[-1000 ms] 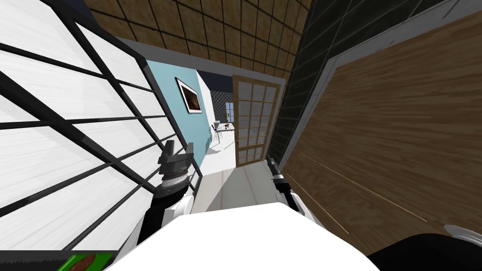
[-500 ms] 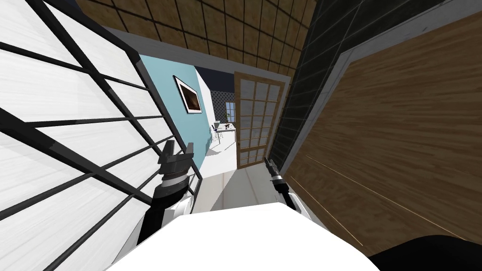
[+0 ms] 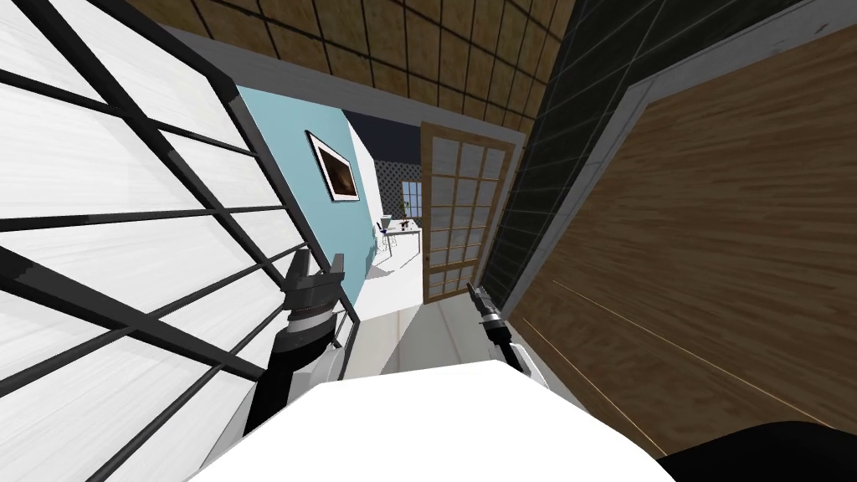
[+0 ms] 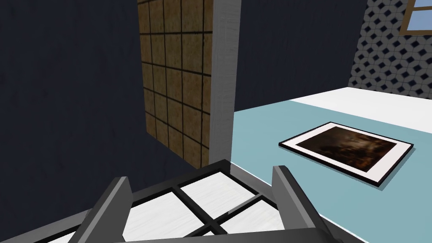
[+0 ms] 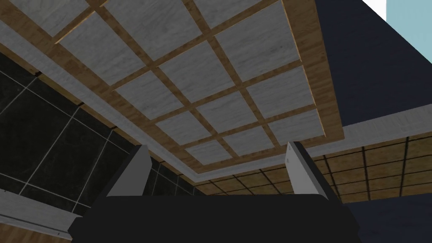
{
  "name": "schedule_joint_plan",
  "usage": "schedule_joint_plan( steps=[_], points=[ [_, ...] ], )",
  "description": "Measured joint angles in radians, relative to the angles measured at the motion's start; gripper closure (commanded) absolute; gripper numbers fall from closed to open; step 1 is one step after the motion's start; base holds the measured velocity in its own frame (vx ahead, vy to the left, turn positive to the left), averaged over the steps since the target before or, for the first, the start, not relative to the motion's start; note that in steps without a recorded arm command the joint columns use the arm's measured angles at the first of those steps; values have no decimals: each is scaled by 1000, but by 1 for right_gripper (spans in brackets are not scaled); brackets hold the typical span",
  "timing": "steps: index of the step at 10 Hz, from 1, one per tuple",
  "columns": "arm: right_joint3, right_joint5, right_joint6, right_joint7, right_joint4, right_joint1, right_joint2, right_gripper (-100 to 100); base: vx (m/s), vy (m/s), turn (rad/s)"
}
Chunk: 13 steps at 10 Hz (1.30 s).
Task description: Pull the door open
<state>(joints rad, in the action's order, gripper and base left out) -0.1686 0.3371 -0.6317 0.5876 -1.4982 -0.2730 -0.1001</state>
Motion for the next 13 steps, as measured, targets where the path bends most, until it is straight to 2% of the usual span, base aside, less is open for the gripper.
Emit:
schedule_joint_plan(
  steps=[7, 10, 13],
  points=[
    [-24, 64, -56, 107, 150, 58, -1, -100, 101, 51, 0],
    [-36, 100, -89, 167, 226, 83, 6, -100, 132, 58, 0],
    [-45, 128, -110, 214, 287, 106, 12, -100, 101, 47, -1]
  ],
)
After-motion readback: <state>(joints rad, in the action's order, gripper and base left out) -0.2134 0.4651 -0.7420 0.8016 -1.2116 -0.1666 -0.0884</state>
